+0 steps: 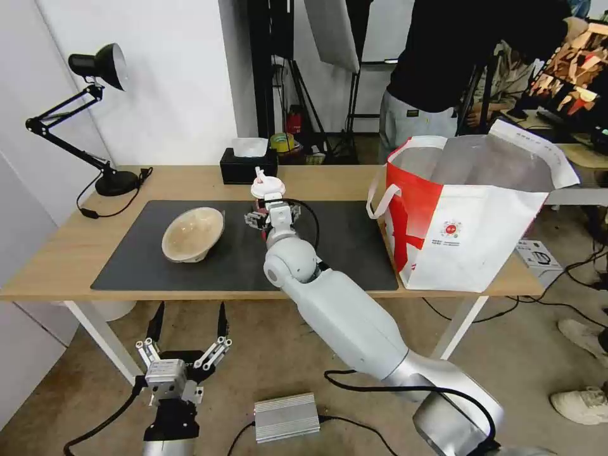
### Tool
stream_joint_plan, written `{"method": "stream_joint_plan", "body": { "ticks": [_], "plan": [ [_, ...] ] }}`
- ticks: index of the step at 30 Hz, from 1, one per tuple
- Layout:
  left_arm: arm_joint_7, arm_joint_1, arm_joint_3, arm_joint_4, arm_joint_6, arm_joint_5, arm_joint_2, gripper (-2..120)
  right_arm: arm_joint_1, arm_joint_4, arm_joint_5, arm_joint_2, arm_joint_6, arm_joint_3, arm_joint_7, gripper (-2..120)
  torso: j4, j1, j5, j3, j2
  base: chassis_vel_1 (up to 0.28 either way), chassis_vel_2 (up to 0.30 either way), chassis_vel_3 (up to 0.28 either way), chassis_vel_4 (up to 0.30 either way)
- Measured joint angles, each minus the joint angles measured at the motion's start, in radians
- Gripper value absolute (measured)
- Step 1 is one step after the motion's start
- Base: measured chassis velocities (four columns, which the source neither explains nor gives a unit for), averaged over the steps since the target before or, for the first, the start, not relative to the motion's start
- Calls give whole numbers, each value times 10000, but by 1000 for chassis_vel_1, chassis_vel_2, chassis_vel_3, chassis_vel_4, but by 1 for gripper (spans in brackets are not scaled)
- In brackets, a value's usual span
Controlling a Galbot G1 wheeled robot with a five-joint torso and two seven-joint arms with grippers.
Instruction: Pick up the trash from the table and place it into the takeout bag.
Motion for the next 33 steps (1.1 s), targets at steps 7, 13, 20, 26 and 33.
{"method": "stream_joint_plan", "body": {
  "ticks": [7, 13, 20, 26, 33],
  "plan": [
    [2, -16, 40, 68, -14, 52, -22, 100, 221, -533, 41, 12, 291, 51, -315, 100, 0, 0, 0, 0, 0, 0, 0, 0, 0],
    [5, -23, 101, 125, -23, 85, -48, 100, 265, -792, 206, 17, 395, 102, -446, 100, 0, 0, 0, 0, 0, 0, 0, 0, 0],
    [9, -62, 107, 178, -56, 119, -89, 100, 126, -965, 701, 27, 673, 179, -781, 93, 0, 0, 0, 0, 0, 0, 0, 0, 0],
    [9, -62, 155, 241, -167, 242, -175, 100, 1, -1026, 707, 27, 770, 183, -921, 76, 0, 0, 0, 0, 0, 0, 0, 0, 0],
    [9, 0, 149, 268, -277, 277, -211, 100, -132, -884, 675, 12, 825, 192, -989, 50, 0, 0, 0, 0, 0, 0, 0, 0, 0]
  ]
}}
